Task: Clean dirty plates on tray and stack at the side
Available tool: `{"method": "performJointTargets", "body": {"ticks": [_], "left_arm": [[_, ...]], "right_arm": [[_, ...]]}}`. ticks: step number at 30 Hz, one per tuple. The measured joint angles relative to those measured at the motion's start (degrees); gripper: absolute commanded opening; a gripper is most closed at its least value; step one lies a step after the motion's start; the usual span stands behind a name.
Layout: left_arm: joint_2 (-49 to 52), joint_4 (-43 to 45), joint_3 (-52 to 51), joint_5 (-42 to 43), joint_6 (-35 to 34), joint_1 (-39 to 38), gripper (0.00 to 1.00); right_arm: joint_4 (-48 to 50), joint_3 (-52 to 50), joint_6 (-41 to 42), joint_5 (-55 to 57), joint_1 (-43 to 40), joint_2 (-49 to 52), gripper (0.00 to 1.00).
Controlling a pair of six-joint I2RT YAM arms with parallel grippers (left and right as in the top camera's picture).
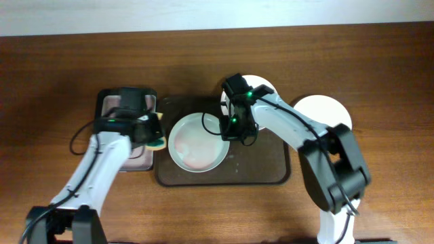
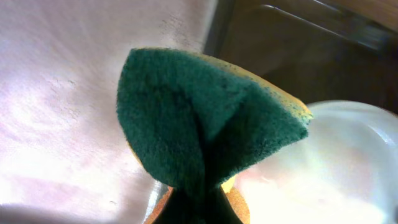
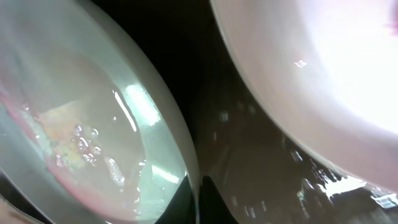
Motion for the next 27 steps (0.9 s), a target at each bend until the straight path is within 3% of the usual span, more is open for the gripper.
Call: {"method": "performJointTargets", "body": {"ticks": [3, 10, 19, 27], "left_arm": [[0.0, -0.4, 0.0, 4.9, 7.5, 7.0, 0.00], [0.0, 1.0, -0.1, 7.6, 12.2, 13.8, 0.00], [0.7, 2.8, 0.0, 8.3, 16.7, 14.3, 0.00], [9.8, 4.4, -0.1, 8.4, 18.9, 14.3, 0.00]], "right_arm": [[-2.4, 0.0, -1.1, 3.8, 0.0, -5.5, 0.04], [-6.5, 0.0, -1.5, 16.4, 0.2, -13.5, 0.04], [-7.4, 0.0, -1.5, 45.2, 10.6, -17.0, 0.04], [-4.5, 0.0, -2.2, 68.1, 20.5, -17.0, 0.04]]}}
